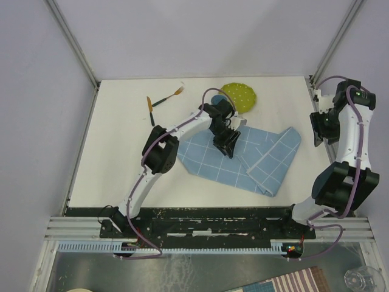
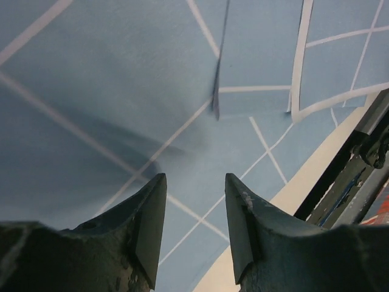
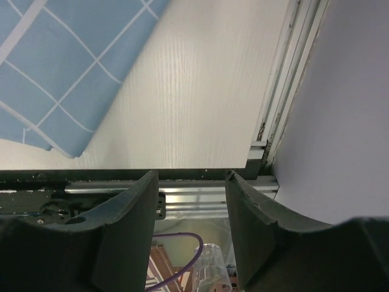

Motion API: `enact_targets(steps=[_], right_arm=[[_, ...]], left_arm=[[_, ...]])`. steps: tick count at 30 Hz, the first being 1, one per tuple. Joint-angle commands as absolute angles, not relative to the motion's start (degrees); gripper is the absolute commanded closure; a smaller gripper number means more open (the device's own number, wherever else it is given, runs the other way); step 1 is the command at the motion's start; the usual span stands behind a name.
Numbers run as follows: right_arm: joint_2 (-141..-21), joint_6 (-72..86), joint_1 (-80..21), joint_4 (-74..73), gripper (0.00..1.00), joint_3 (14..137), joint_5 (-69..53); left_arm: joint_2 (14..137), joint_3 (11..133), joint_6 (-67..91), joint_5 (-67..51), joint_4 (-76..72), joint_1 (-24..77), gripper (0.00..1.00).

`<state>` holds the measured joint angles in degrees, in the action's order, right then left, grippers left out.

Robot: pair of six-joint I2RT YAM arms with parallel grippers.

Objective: Set the dinner table for one person
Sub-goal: Flatten out the napkin at the center of the board.

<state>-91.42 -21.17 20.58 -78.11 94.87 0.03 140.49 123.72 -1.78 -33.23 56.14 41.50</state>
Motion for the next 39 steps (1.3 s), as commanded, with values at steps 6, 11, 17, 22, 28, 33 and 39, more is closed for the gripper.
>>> enact_targets(steps=[6, 11, 17, 22, 28, 33, 39], right_arm=[[-83.6, -23.6, 23.4, -79.5, 0.44, 89.3, 0.8], [-82.9, -23.3, 23.7, -80.4, 0.44, 89.4, 0.9], [-83.5, -23.2, 23.8, -81.1, 0.44, 90.7, 0.9], [-84.3, -22.8, 23.9, -81.3, 0.43, 91.3, -0.4], [-85.7, -22.5, 23.7, -82.5, 0.42, 92.1, -5.2], [-85.8, -22.5, 23.7, -82.5, 0.42, 91.5, -4.4], [-83.7, -24.3, 23.7, -82.0, 0.43, 89.2, -2.3]], left_arm=[[142.1, 128.8, 5.1, -37.4, 46.4, 45.9, 0.49], [141.9, 125.5, 6.7, -36.9, 42.9, 45.8, 0.49], [141.4, 122.8, 6.2, -34.4, 43.1, 45.9, 0.49], [138.2, 118.6, 3.3, -29.9, 43.3, 45.8, 0.49], [136.9, 118.0, 2.8, -27.7, 43.1, 45.8, 0.49], [139.0, 120.0, 5.2, -29.8, 42.3, 45.9, 0.49], [141.9, 122.2, 6.9, -31.4, 41.8, 46.1, 0.49]])
